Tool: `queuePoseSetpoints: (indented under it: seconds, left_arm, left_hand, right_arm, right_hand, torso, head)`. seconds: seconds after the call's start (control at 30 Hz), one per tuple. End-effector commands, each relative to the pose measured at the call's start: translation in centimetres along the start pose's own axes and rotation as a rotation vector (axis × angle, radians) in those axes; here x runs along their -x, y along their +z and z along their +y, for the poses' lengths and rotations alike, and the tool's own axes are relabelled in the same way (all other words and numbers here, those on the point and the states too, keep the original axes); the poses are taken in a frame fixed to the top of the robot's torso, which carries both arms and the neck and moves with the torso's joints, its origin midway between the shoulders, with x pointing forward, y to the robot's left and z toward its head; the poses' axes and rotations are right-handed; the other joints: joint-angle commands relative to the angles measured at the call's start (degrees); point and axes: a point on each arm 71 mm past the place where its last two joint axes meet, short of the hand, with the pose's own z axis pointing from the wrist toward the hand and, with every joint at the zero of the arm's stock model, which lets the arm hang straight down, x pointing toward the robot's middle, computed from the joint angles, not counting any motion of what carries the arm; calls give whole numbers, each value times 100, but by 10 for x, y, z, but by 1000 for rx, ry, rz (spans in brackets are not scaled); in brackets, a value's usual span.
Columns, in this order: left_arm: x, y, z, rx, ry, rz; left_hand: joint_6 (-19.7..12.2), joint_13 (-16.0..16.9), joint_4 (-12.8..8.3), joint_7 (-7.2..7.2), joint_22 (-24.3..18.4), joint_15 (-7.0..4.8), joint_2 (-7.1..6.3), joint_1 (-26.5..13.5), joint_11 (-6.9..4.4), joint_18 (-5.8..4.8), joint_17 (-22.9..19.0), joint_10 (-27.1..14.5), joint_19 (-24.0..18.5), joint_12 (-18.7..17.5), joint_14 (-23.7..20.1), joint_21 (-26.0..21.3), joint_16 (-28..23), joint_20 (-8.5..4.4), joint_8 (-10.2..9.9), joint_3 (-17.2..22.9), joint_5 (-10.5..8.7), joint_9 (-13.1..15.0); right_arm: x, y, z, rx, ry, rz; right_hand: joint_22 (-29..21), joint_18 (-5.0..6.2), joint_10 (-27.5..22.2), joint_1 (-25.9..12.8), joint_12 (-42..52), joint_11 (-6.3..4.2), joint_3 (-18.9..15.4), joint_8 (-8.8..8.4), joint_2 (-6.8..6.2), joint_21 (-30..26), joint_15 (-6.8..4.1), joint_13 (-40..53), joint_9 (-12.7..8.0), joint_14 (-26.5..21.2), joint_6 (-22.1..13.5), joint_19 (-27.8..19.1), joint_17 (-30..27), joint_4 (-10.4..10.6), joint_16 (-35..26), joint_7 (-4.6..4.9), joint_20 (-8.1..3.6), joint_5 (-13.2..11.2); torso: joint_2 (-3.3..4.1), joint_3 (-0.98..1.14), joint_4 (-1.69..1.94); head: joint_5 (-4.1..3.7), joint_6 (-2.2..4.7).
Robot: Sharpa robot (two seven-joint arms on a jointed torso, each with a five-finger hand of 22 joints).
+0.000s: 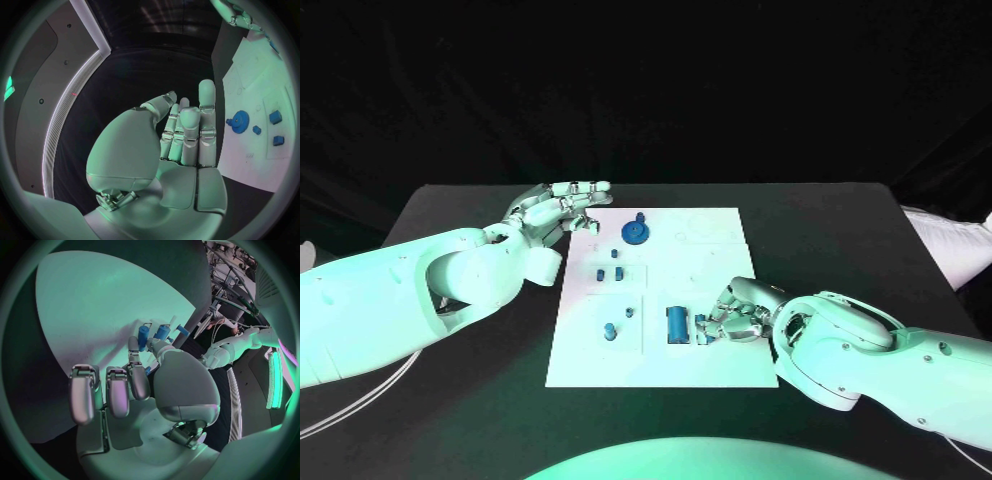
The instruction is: Assemble the parts on the task board
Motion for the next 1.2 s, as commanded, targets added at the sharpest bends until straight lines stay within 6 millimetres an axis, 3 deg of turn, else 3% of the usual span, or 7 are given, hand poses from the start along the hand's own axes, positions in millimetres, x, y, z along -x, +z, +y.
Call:
queuePoseSetpoints:
  seconds: [0.03,0.57,0.67,0.83,0.93,1.07,1.2]
  left_arm:
    - [-3,0,0,-4,-4,24]
    - [-4,0,0,-2,-6,29]
    - [-4,0,0,-2,-6,29]
    - [-4,0,0,-1,-6,28]
    - [-4,0,0,0,-6,28]
    - [-4,0,0,1,-6,29]
    - [-4,0,0,1,-6,29]
  left_hand:
    - [-37,-9,-29,8,10,20,19,-26,15,108,-17,-44,-6,28,-29,-7,31,31,27,9,-5,4]
    - [-37,-9,-29,8,10,20,19,-26,15,108,-17,-44,-6,28,-29,-7,31,31,27,9,-5,4]
    - [-37,-9,-29,8,10,20,19,-26,15,108,-17,-44,-6,28,-29,-7,31,31,27,9,-5,4]
    - [-37,-9,-29,8,10,20,19,-26,15,108,-17,-44,-6,28,-29,-7,31,31,27,9,-5,4]
    - [-37,-9,-29,8,10,20,19,-26,15,108,-17,-44,-6,28,-29,-7,31,31,27,9,-5,4]
    - [-37,-9,-29,8,10,20,19,-26,15,108,-17,-44,-6,28,-29,-7,31,31,27,9,-5,4]
    - [-44,-11,-28,10,11,22,20,-34,17,108,-23,-54,-8,36,-32,-7,32,33,30,7,-3,3]
  right_arm:
    - [-3,1,0,-1,-26,15]
    - [-7,1,6,17,-55,44]
    - [-6,1,6,19,-58,39]
    - [-5,0,6,23,-60,27]
    - [-4,0,6,26,-61,15]
    - [-3,-1,5,28,-64,5]
    - [-2,-2,5,30,-67,-3]
  right_hand:
    - [868,-86,316,-76,-27,-50,-71,-39,-10,19,-44,867,-2,537,-4,327,1260,24,8,21,-51,-28]
    - [913,-97,342,-282,-16,-78,-470,1,57,51,-67,875,67,545,77,348,1300,250,29,-12,-68,-86]
    - [920,-99,348,-441,-18,-82,-684,8,36,55,-69,876,86,546,98,351,1306,395,32,-19,-71,-293]
    - [936,-103,357,-668,-14,-101,-1095,18,51,66,-87,882,124,549,121,358,1322,682,41,-42,-83,-892]
    - [942,-103,368,-838,46,-111,-1381,41,112,68,-95,916,159,549,156,360,1318,710,38,-58,-95,-1194]
    - [940,-103,367,-982,35,-112,-1628,41,180,64,-96,917,182,548,152,359,1315,718,36,-57,-96,-1349]
    - [940,-103,368,-995,37,-112,-1661,41,192,64,-97,919,186,548,152,359,1316,718,37,-57,-96,-1361]
  torso:
    - [-1,1,2]
    - [-3,-2,-3]
    - [-3,-1,-1]
    - [-2,1,-2]
    - [-2,3,-5]
    - [0,3,-13]
    - [1,6,-5]
  head:
    - [1,-1]
    - [21,-9]
    - [20,-8]
    - [25,-9]
    - [25,-16]
    - [19,-16]
    - [17,-17]
